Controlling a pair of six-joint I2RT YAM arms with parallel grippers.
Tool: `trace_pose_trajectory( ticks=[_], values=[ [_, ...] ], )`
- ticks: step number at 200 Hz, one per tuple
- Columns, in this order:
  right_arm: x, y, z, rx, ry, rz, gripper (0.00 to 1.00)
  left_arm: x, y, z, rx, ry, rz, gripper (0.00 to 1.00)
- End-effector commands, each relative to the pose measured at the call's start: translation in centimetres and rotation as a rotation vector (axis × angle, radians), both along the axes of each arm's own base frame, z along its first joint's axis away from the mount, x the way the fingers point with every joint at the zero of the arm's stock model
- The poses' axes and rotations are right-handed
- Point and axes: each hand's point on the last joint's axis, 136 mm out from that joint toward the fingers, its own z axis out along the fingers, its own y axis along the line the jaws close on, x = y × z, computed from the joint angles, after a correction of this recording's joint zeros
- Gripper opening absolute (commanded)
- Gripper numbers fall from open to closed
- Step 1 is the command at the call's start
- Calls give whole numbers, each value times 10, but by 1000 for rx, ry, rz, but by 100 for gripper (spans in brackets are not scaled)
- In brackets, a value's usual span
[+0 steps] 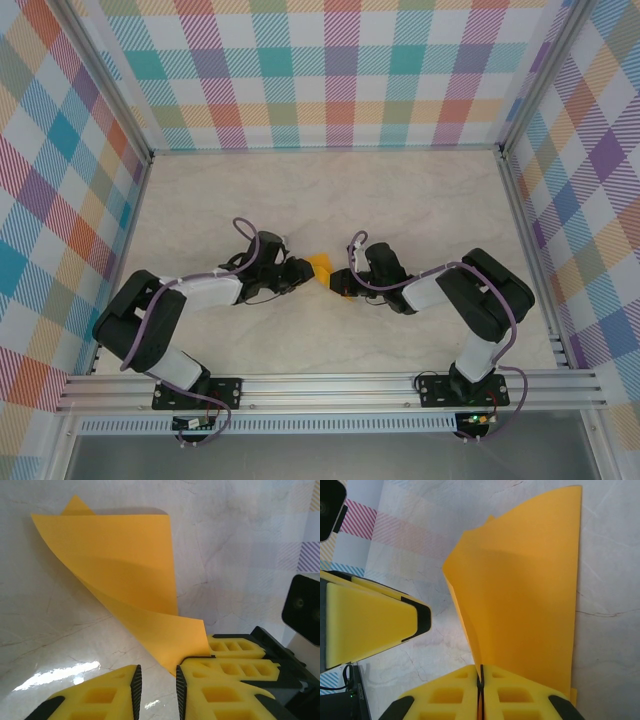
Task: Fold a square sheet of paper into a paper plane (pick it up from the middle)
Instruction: Fold the wing for the fifth time at the center of the table.
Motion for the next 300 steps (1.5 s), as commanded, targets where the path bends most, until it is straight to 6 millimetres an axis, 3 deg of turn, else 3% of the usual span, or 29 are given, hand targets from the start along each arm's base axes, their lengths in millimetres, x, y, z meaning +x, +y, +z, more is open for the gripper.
trace_pose_trajectory(
  ticks=[1,48,93,200,220,254,300],
  values=[
    [0,-2,-1,-6,-25,17,10,5,-5,1,31,-8,4,25],
    [-2,-3,-5,-29,-30,34,16,8,-17,-11,47,21,-32,20],
    [-4,-5,-10,-69,-33,58,20,11,-27,-7,34,8,-59,19],
    [3,-3,0,-103,-109,83,27,11,-39,-10,47,18,-92,19],
    [5,-4,-2,-120,-111,79,25,12,-39,-9,48,15,-86,19],
    [4,0,1,-107,-102,96,9,12,-36,0,55,-3,-79,19],
    [-1,8,14,-30,-20,131,4,10,-20,15,104,-66,-58,19]
  ],
)
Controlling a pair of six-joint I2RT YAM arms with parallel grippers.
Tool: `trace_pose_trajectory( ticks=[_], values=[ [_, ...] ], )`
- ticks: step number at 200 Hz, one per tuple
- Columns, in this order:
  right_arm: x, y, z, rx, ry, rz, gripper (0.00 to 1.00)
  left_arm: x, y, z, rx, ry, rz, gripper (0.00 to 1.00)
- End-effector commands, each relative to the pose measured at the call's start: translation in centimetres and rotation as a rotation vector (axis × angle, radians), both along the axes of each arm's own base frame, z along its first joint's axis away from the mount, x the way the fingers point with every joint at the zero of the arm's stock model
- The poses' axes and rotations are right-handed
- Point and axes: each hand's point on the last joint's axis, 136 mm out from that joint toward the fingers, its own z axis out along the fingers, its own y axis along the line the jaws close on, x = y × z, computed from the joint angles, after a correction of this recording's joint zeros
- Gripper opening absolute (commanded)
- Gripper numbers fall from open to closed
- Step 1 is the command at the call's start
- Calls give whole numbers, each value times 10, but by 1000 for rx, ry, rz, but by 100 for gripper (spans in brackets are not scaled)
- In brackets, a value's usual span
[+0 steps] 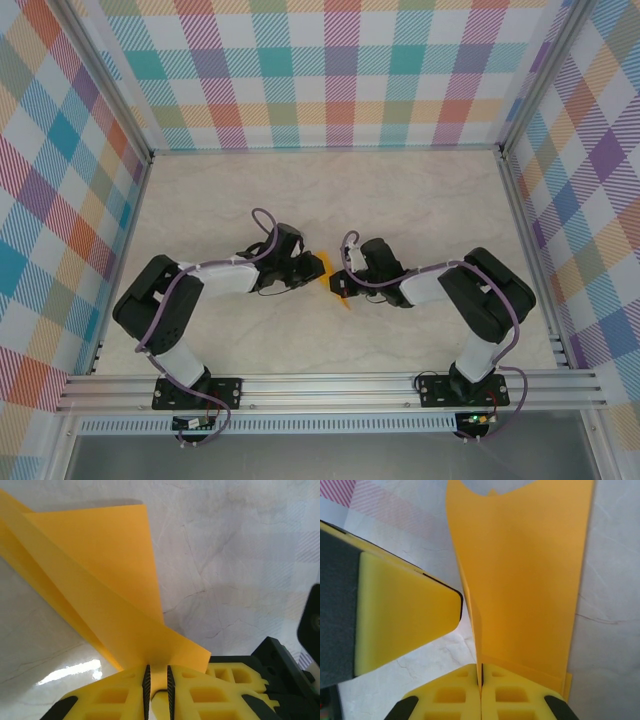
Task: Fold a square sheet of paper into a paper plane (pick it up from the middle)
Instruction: Fold the wing for the fifth time at the center of the table.
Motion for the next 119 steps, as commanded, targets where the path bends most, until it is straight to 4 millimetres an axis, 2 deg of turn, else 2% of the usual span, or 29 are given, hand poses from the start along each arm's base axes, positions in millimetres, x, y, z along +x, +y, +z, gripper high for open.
trace_pose_trajectory(
  ticks=[1,55,119],
  values=[
    [0,8,19,71,39,31,4,-2,6,19,27,-71,-8,19],
    [3,7,20,131,150,24,4,-6,9,15,20,-81,-6,19],
    [0,16,13,159,241,79,3,-7,12,10,25,-91,3,17]
  ],
)
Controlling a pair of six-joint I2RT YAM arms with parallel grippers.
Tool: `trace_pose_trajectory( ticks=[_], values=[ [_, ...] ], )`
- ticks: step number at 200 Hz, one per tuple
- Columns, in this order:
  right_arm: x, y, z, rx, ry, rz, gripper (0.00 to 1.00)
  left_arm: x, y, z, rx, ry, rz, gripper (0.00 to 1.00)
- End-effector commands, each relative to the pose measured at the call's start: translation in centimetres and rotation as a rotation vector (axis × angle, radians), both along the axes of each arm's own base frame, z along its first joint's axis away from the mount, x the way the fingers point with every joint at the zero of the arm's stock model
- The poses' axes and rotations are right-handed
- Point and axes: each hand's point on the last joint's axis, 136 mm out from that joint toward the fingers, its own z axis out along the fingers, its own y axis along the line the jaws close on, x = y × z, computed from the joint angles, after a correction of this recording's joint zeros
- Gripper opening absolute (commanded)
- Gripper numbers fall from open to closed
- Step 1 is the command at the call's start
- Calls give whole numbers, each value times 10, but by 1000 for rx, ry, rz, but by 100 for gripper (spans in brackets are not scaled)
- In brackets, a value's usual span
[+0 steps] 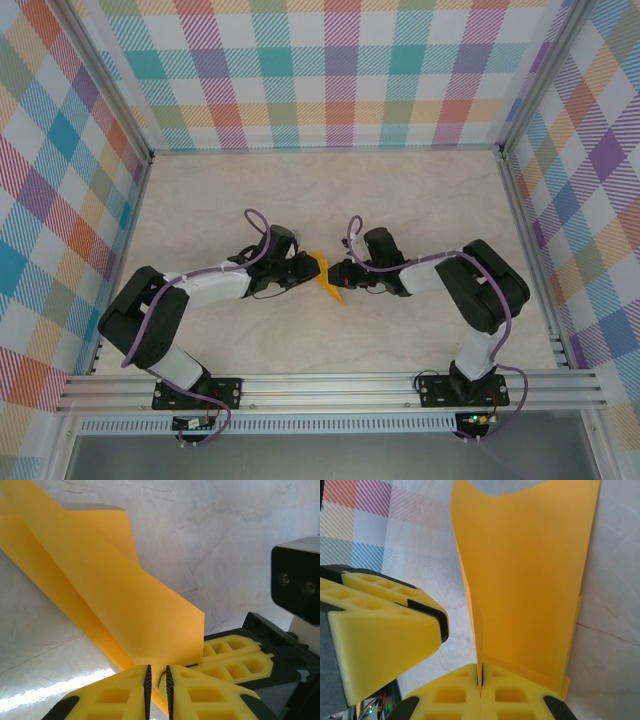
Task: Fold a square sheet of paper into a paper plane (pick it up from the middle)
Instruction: Fold the wing for the fifth time at the center of the table.
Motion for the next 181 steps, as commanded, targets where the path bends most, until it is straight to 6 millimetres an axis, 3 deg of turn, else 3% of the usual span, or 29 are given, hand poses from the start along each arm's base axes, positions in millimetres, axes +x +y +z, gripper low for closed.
trace_pose_trajectory(
  ticks=[1,181],
  values=[
    [-4,6,2,31,50,45,3,-1,1,-1,14,-33,-9,17],
    [-5,13,-19,-19,153,103,4,-6,6,-16,24,-23,4,16]
  ],
)
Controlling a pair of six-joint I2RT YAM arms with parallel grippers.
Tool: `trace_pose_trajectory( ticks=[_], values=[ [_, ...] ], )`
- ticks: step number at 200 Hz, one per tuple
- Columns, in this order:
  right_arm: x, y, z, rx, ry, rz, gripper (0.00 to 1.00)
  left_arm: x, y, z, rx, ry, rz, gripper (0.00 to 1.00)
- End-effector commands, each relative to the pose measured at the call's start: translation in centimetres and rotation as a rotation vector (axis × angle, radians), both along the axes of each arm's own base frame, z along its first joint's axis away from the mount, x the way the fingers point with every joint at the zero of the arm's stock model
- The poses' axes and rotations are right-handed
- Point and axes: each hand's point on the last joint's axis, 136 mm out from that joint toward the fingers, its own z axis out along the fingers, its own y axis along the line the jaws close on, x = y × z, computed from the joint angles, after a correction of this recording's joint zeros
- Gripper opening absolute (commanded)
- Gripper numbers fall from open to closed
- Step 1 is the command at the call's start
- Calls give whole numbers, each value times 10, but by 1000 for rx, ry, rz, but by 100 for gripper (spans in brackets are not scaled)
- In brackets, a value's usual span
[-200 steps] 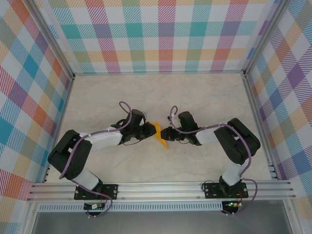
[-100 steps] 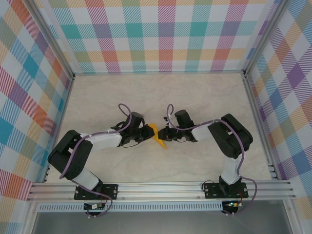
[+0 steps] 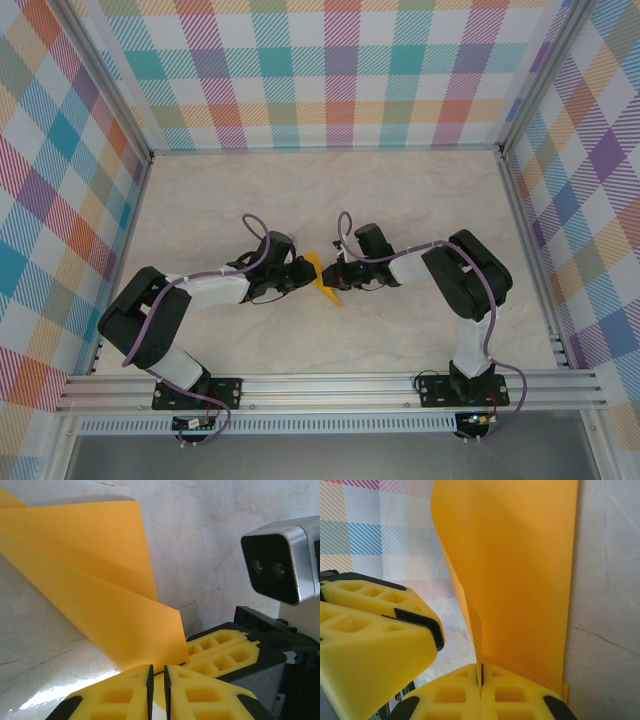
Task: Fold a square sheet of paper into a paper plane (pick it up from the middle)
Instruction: Fold the wing for the fifth time at the center of the table.
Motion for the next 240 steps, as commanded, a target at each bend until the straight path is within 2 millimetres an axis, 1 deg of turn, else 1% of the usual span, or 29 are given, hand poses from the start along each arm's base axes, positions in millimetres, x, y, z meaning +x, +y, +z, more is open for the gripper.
trace_pose_trajectory(
  ticks=[1,37,86,183,240],
  values=[
    [1,1,-2,-1,2,22,4,-3,-2,-2,7,-13,-16,16],
    [1,0,-5,-14,10,17,4,-3,-1,-12,28,4,-16,15],
    [1,-1,-9,-27,28,3,2,-2,-1,-12,25,-3,-17,15],
    [4,3,0,5,62,-10,1,-3,0,-18,31,-5,-19,15],
    [2,1,-7,-14,81,-8,2,3,-3,-19,37,-14,-26,14]
  ],
)
